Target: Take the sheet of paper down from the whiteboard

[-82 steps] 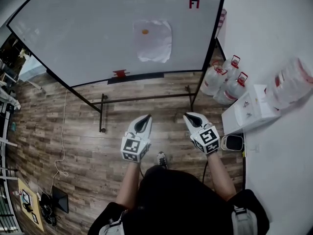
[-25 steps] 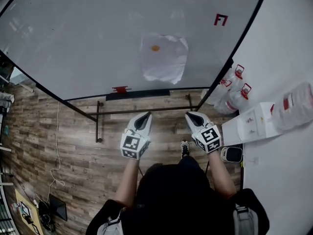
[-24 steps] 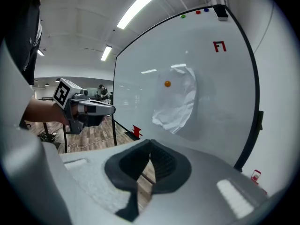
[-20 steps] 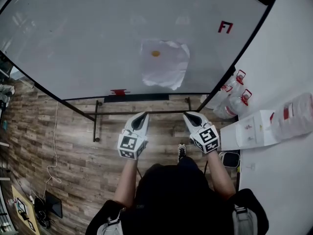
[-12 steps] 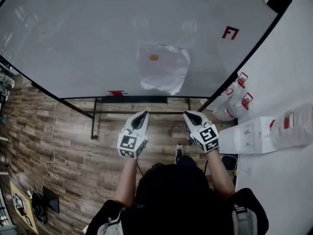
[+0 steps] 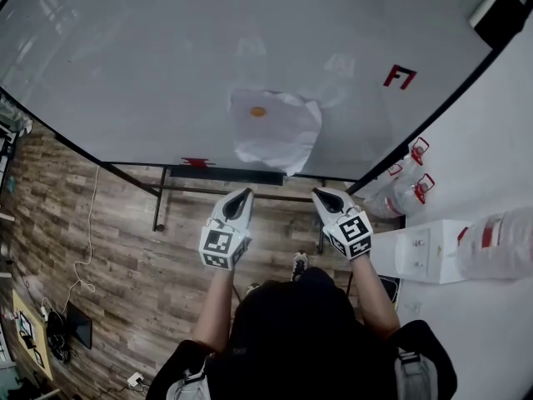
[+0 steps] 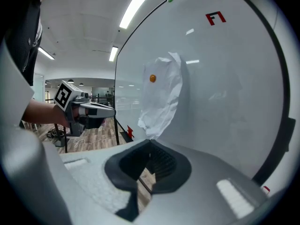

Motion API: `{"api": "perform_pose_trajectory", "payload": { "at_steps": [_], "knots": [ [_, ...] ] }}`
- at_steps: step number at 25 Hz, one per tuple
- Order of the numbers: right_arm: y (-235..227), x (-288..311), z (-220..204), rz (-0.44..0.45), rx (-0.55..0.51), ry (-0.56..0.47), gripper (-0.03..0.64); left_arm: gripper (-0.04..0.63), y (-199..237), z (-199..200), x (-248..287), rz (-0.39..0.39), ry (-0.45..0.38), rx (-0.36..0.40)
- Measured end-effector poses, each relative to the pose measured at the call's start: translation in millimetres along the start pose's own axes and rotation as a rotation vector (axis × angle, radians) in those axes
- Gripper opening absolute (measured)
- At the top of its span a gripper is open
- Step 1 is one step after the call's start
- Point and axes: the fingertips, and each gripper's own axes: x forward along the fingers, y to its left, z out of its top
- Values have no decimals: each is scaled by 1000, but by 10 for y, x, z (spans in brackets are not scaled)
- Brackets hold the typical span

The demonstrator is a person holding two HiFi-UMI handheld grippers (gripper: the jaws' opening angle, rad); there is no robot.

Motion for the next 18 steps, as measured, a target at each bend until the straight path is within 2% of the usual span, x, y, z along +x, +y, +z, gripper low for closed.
{"api": "perform_pose_trajectory", "payload": {
  "at_steps": [12, 18],
  "knots": [
    [-461, 182, 186, 141, -23, -77, 3, 12, -69, 165, 236, 160, -12, 8],
    [-577, 237, 205, 221, 6, -128, 3, 12, -181, 218, 303, 224, -22, 21]
  ]
}}
